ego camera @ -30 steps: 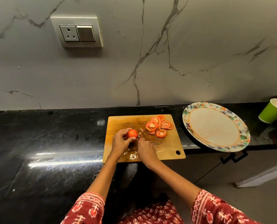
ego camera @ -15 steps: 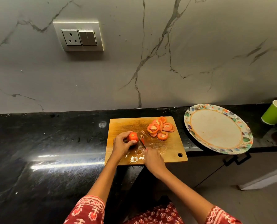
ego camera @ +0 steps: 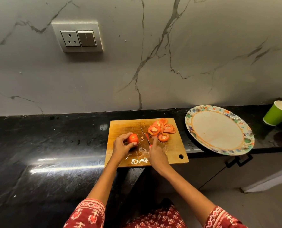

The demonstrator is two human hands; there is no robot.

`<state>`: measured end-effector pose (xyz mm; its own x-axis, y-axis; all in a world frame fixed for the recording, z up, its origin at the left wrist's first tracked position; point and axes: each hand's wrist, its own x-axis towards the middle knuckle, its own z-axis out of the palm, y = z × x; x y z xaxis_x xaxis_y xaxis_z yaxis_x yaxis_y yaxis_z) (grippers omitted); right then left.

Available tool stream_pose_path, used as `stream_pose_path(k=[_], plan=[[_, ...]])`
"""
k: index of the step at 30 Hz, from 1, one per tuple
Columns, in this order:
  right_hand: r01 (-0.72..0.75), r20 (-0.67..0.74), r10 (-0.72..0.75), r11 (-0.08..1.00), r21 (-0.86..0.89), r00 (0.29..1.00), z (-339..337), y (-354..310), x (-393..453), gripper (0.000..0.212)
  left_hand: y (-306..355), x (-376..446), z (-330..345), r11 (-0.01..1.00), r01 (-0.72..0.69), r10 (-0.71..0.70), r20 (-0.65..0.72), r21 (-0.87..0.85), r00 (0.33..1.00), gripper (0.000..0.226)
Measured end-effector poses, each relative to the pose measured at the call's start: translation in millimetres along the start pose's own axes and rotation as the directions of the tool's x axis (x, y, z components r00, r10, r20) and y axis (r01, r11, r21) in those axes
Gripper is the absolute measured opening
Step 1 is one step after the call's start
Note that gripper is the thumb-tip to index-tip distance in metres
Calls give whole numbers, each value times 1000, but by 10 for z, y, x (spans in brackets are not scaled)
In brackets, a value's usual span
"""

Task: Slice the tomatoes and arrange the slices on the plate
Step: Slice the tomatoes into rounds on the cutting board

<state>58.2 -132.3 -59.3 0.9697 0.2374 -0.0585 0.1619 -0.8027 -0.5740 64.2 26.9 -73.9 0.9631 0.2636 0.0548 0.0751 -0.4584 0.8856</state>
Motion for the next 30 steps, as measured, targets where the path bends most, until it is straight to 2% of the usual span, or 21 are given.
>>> stream_pose_path(k=[5,11,14,18,21,23,30], plan=[[78,0,-78,995,-58,997,-11,28,27,60,10,4,-2,1000,15,-15,1,-11,1000,52],[86,37,-83,993,-84,996,14,-19,51,66,18,-10,-9,1000,13,-13,8,-10,1000,53],[40,24,-40,999,-27,999,13,-58,66,68,11,-11,-12,1000,21,-21,10,-2,1000,53],[5,-6,-5,1000,14,1000,-37,-58,76,58,9,-10,-23,999,33,-33,11,-3,999,53],[37,-37,-34,997,71,999,-67,-86,79,39,1,-19,-26,999,44,-44,16,-22,999,53],[39,-8,-38,995,94,999,-68,-134,65,27,1,-28,-29,998,53,-52,15,-39,999,54],[19,78,-19,1000,3,997,39,-280,-71,33,22,-51,-31,995,78,-78,4,-63,997,54]])
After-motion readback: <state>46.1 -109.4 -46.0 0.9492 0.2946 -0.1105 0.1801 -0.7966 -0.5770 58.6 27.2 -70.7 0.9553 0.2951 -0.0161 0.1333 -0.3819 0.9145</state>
